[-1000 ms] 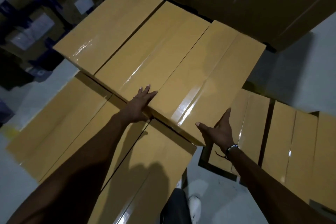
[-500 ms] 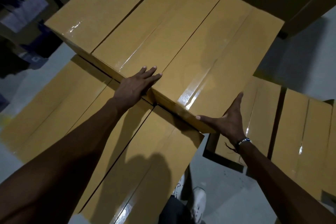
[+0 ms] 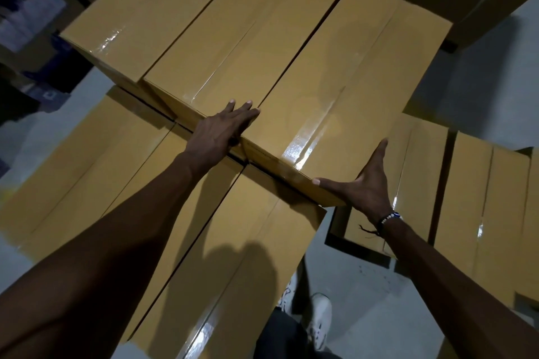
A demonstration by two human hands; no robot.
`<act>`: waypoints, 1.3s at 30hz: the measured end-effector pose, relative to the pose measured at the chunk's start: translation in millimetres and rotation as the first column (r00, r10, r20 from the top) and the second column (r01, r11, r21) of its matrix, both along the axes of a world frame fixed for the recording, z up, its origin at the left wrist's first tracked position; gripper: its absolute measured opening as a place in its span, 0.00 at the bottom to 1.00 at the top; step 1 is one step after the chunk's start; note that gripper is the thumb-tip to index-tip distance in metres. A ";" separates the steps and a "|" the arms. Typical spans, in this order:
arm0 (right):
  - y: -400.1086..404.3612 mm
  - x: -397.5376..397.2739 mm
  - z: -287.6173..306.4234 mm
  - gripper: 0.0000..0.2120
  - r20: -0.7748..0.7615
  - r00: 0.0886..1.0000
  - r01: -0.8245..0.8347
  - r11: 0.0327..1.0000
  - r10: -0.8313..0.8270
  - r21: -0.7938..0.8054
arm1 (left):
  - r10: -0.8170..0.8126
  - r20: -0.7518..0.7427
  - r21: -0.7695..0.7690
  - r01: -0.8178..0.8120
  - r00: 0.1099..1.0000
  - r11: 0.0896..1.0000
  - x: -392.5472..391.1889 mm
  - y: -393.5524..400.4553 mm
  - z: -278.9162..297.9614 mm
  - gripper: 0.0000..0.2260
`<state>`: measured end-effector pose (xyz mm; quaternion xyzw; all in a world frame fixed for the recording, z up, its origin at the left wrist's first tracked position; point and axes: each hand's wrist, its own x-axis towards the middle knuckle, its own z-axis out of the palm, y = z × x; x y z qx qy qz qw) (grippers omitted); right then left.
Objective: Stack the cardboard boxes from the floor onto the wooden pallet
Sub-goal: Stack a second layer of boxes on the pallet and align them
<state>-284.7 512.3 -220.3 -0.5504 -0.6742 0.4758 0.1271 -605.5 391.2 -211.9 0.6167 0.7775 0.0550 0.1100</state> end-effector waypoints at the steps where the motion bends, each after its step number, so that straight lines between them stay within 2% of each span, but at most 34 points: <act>1: 0.3 0.1 -0.6 0.86 -0.001 1.000 -0.004 1.000 0.004 0.002 | 0.007 -0.004 -0.009 -0.007 1.000 1.000 0.7 0.2 0.0 0.42; 5: 0.5 1.9 -2.3 0.85 0.009 1.000 -0.012 1.000 0.012 0.007 | 0.019 -0.033 0.010 -0.019 0.999 1.000 6.8 -1.2 0.2 0.38; 14: 1.3 1.8 -3.9 0.85 0.013 1.000 -0.024 0.999 0.023 0.031 | -0.004 0.122 0.084 -0.007 0.993 0.996 7.4 -5.9 0.3 0.34; 25: 6.5 4.2 -7.6 0.84 0.018 0.998 -0.068 0.997 0.068 0.034 | 0.082 0.163 0.044 -0.090 0.983 0.995 21.9 1.3 10.0 0.28; 29: 7.1 9.3 -0.5 0.84 0.028 0.997 -0.068 0.998 0.069 -0.016 | 0.134 0.179 0.037 -0.143 0.975 0.989 29.3 0.5 9.1 0.26; 32: 3.8 19.6 10.1 0.75 0.012 0.998 -0.065 0.997 0.066 -0.030 | 0.194 0.202 0.003 -0.199 0.960 0.980 41.0 -1.6 18.7 0.22; 35: -5.0 27.1 37.3 0.50 -0.014 0.996 -0.085 0.996 0.085 -0.003 | 0.193 0.198 -0.065 -0.183 0.961 0.981 55.4 -9.2 36.8 0.14; 36: -6.9 29.4 48.4 0.47 -0.028 0.997 -0.075 0.997 0.076 0.009 | 0.204 0.204 -0.048 -0.198 0.958 0.979 60.1 -13.6 44.8 0.12; 39: -7.2 36.0 94.4 0.54 -0.051 0.999 -0.007 1.000 0.007 -0.001 | 0.290 0.239 0.022 -0.304 0.927 0.952 76.5 -25.2 82.6 0.18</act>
